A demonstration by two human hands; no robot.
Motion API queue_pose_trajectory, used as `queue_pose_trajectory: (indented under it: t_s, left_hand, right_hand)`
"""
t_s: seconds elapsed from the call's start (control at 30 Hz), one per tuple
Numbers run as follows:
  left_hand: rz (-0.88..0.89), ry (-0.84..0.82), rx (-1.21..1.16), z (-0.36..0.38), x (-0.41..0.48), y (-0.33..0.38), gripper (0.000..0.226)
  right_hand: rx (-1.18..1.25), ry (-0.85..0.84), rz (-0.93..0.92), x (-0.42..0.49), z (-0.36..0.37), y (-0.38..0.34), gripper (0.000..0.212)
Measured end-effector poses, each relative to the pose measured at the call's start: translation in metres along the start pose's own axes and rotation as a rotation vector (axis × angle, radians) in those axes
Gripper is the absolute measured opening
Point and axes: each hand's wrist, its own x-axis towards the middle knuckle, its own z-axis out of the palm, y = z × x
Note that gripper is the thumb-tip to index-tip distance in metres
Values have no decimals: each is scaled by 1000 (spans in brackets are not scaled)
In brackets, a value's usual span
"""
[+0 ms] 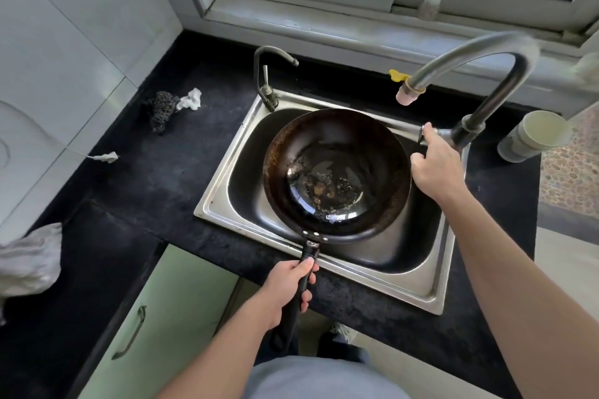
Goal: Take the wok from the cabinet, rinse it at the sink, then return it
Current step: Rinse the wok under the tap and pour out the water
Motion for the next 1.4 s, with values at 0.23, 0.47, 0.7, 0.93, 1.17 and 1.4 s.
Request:
queue_pose_trajectory:
  t_s: [0.23, 0.47, 0.7, 0.93, 1.17, 1.4]
  left_hand:
    - [-15, -15, -1, -2, 2, -1, 30]
    - [-19, -19, -1, -2, 1, -1, 32]
    - [-30, -20, -14, -3, 1, 1, 31]
    - [-43, -51, -30, -4, -1, 6, 29]
    - [-75, -189, 1, -18, 10, 15, 26]
    - [-103, -327, 73, -31, 22, 20, 25]
  right_hand:
    - [14, -20, 7, -1, -1, -2, 67]
    - [12, -29, 10, -1, -1, -2, 68]
    - [22, -40, 4, 1, 0, 0, 69]
    - [73, -8, 26, -28, 3, 8, 65]
    - [236, 2, 208, -145, 46, 1, 40]
    - [319, -174, 471, -246, 114, -48, 26]
